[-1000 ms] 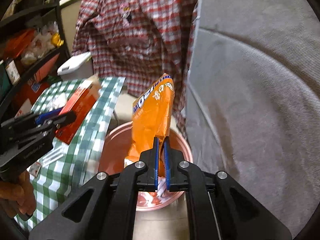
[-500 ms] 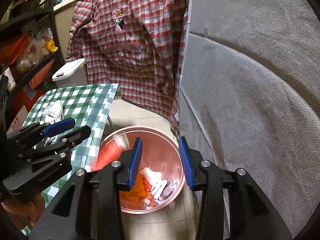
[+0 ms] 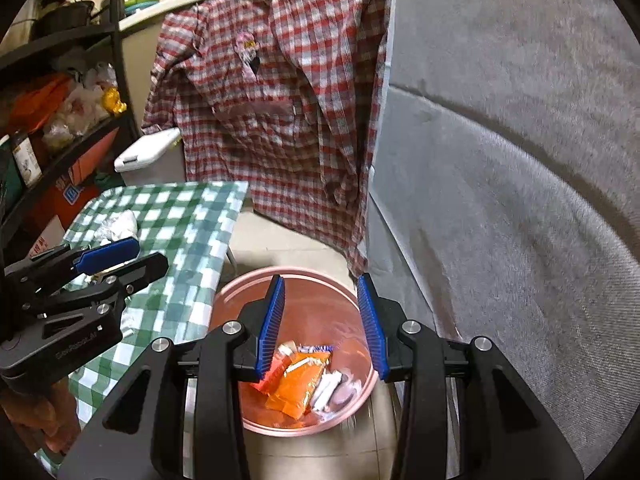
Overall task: Collect trash
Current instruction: 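Open both tools over the pink bucket to drop the box and snack bag, then grasp the black item with the left tool while the right tool approaches the white tissue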
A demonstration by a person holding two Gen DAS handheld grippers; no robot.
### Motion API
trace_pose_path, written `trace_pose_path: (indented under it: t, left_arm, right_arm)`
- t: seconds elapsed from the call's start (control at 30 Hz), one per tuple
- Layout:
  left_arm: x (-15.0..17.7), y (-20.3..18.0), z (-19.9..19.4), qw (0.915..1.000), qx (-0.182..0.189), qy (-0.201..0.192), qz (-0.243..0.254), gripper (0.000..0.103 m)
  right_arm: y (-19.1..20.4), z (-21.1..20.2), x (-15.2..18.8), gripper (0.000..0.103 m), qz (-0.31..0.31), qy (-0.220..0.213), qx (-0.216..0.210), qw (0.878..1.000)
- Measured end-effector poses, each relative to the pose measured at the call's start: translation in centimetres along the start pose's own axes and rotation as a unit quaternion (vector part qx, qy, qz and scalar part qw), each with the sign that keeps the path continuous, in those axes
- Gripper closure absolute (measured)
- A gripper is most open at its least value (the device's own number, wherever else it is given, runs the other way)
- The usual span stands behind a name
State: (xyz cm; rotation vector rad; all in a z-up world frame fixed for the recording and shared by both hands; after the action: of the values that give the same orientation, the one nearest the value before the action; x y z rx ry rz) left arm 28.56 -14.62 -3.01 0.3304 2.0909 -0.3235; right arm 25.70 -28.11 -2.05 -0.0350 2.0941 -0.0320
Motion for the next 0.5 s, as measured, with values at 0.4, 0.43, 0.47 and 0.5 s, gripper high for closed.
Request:
trace_pose_path:
  t: [0.4,0.43,0.47,0.5]
  left_arm:
    - [-1.6,6.0,-5.0,0.9984,-0.04,-0.034,-0.02,0.066]
    - [-1.7,6.5,-5.3,0.9982,-0.043,-0.036,-0.022,0.066]
    - [-1.8,7.4,-5.9,0.9977,-0.049,-0.038,-0.026,0.066]
    - [-1.8,8.1,-6.3,0.9973,-0.054,-0.04,-0.028,0.067]
  right_arm:
    - [4.2,-3.0,-2.5,0.066,-0.018,-0.079,-0.037,0.996]
    - [4.7,-3.1,-2.6,0.066,-0.019,-0.082,-0.04,0.996]
    - [5.1,-3.2,-2.8,0.066,-0.018,-0.084,-0.043,0.995]
    - [5.5,-3.3,-2.9,0.066,-0.018,-0.086,-0.045,0.995]
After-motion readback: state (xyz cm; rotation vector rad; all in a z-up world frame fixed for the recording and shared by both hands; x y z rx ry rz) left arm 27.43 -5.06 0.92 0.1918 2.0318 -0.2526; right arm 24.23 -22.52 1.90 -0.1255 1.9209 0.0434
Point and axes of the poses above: each gripper's, at about its wrist camera, not at the fingertips, and z roughly the way its jaws point, y to its left, x to its underside, the point moved 8 cm from there along z, roughly the way its jaws point, and after that the axes turned 9 degrees about -y, right-handed, at the moved point
